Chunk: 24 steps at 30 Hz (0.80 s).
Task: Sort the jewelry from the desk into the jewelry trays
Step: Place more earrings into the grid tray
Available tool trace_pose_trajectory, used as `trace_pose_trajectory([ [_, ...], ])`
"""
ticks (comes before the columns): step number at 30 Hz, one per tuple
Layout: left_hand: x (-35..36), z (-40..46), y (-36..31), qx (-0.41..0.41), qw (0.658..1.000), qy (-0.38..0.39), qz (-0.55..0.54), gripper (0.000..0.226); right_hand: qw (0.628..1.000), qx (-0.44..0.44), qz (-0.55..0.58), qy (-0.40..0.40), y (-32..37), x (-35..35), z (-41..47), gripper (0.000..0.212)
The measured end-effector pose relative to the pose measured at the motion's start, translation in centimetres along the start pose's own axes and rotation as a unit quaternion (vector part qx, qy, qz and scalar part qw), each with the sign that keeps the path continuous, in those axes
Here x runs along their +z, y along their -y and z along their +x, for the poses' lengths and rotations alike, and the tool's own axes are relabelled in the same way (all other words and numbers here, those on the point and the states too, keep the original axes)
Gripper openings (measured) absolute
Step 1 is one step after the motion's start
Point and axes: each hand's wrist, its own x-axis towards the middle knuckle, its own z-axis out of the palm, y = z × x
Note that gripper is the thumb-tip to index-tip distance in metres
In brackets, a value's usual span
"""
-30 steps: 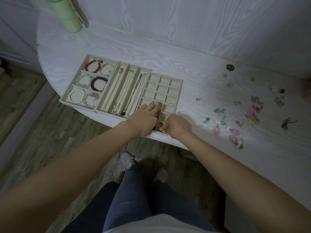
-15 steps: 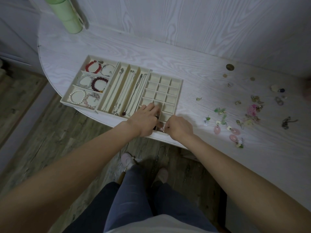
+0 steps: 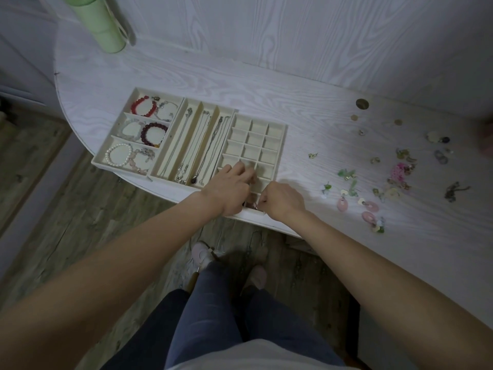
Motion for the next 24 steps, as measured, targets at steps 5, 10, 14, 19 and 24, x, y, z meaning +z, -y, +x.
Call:
trace_pose_trajectory([
  [5,-0.2,0.3,0.2,0.001,0.999,-0.024,-0.026,0.033,1.0,-0.014,0.016,-0.002,-0.1,-0.2,-0.7,0.018],
  [10,-1.1,0.6,-0.2,-0.018,0.996,-0.058,-0.063,0.028,0.991,-0.035,0.118,-0.056,-1.2,-1.5,-1.5,0.021],
  [14,-2.7,1.9,-1.9,-0.031,0.99,-0.088,-0.104,0.028,0.972,-0.011,0.196,-0.127,-3.9,-3.1,-2.0,0.021],
  [19,-3.9,5.9,-5.3,-0.016,0.979,-0.088,-0.181,0.041,0.965,0.041,0.19,-0.173,-9.3,-3.8,-2.0,0.026],
  [24,-3.8,10.3,-8.7,-0.025,0.969,-0.034,-0.244,0.036,0.969,0.089,0.129,-0.192,-14.0,-3.6,-2.1,0.034],
])
